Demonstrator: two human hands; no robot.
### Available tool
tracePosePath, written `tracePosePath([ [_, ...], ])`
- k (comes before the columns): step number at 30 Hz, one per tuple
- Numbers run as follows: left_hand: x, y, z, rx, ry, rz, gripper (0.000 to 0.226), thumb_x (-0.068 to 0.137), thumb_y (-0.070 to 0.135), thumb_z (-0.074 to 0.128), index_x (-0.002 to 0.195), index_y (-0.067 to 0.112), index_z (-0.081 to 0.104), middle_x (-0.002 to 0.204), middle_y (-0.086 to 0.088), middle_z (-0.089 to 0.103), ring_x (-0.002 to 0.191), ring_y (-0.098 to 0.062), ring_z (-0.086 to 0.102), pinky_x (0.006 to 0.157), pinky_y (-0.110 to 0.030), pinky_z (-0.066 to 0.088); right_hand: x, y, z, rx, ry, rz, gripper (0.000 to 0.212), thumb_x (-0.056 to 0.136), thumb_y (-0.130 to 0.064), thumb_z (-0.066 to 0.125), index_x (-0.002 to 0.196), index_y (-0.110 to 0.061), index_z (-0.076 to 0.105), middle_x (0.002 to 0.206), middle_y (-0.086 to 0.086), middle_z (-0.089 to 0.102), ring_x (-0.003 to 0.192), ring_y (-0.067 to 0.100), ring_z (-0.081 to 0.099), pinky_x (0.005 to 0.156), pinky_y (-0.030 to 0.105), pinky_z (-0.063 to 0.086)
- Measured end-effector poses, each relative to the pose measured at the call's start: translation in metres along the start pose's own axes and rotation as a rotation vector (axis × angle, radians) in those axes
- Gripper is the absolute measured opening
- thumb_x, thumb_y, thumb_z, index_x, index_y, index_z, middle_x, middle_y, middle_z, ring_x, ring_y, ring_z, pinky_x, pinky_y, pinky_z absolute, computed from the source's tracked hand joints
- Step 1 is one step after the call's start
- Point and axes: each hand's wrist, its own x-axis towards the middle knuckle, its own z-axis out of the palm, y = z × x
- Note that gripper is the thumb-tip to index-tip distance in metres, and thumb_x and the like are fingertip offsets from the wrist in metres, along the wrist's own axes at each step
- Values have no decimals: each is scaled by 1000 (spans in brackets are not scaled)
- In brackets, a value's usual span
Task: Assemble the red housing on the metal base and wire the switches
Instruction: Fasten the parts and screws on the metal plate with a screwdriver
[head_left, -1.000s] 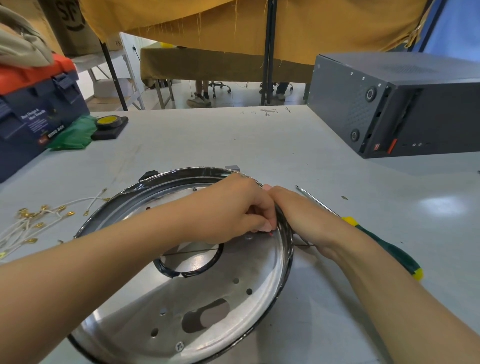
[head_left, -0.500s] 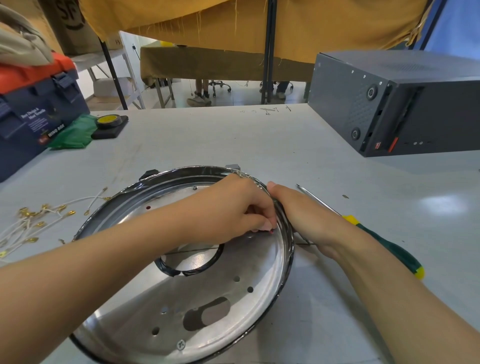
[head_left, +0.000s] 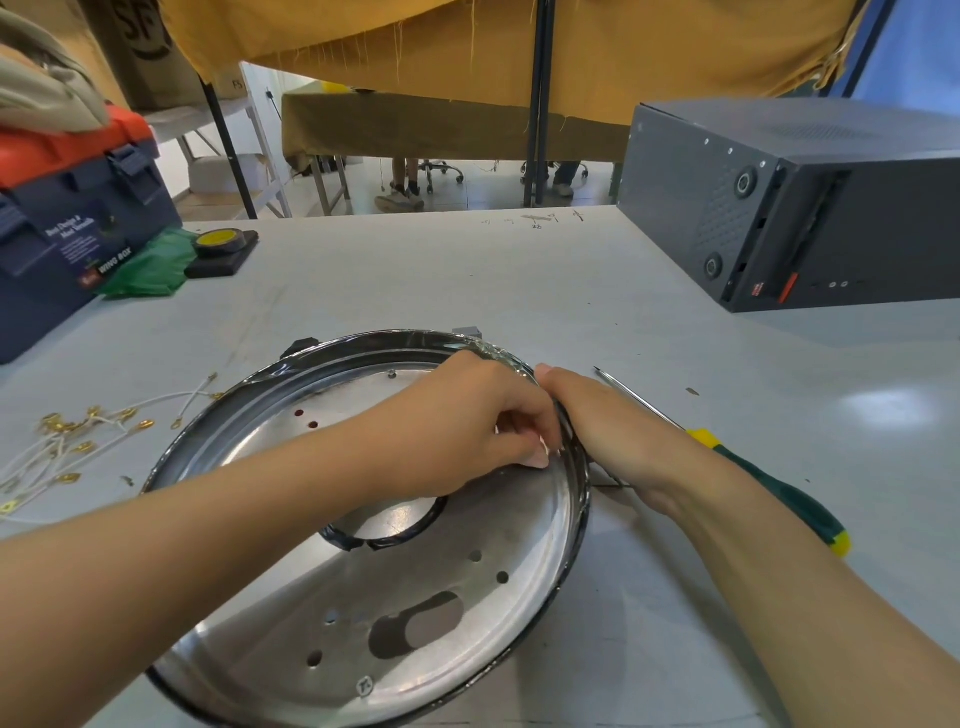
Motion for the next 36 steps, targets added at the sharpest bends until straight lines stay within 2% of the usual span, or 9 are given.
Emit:
tracePosePath([
  [4, 0, -2, 2, -5, 19, -6, 3, 80, 16, 71, 83, 15, 73, 79, 5, 68, 76, -7, 59, 73, -21, 46, 1, 1, 0, -5, -5, -12, 33, 101, -27, 25, 81, -15, 48, 77, 3, 47, 74, 14, 41, 72, 32, 35],
  [8, -1, -1, 3, -16, 30, 7, 2, 80, 15, 71, 81, 13, 73, 79, 5, 69, 77, -7, 59, 76, -23, 46, 1, 3, -1, 15, -3, -17, 37, 101, -28, 25, 69, -20, 43, 67, -5, 44, 66, 10, 39, 65, 28, 34],
  [14, -1, -3, 2, -48, 26, -3, 3, 80, 13, 71, 82, 14, 74, 80, 6, 70, 77, -4, 60, 76, -21, 48, 3, 5, -2, 61, -31, 10, 42, 102, -36, 24, 77, -17, 52, 70, -2, 53, 66, 10, 46, 67, 25, 39],
  [17, 0, -4, 0, -77, 4, -24, 8, 80, 12, 72, 86, 17, 75, 83, 6, 71, 78, -3, 62, 77, -19, 49, 3, 5, -2, 59, -30, -6, 38, 102, -33, 25, 80, -16, 52, 74, 1, 51, 71, 12, 44, 70, 29, 38],
  [21, 0, -5, -3, -94, -31, -63, 12, 80, 10, 70, 89, 18, 75, 85, 5, 72, 79, -5, 64, 79, -25, 51, 3, 5, -3, 46, -43, -24, 37, 102, -30, 25, 83, -15, 52, 78, 4, 51, 75, 14, 44, 78, 34, 39],
  [28, 0, -3, -3, -111, -52, -86, 14, 81, 11, 69, 91, 19, 74, 85, 2, 72, 78, -7, 64, 78, -26, 51, 1, 3, -4, 16, -56, -42, 34, 100, -20, 25, 80, -13, 52, 75, 5, 47, 71, 14, 40, 71, 33, 36],
  [36, 0, -1, -2, -85, -67, -82, 13, 82, 13, 69, 92, 18, 74, 86, 1, 72, 79, -8, 64, 79, -25, 50, 2, 4, -6, -14, -56, -44, 29, 98, -17, 27, 79, -12, 48, 73, 3, 44, 68, 12, 37, 67, 27, 34],
])
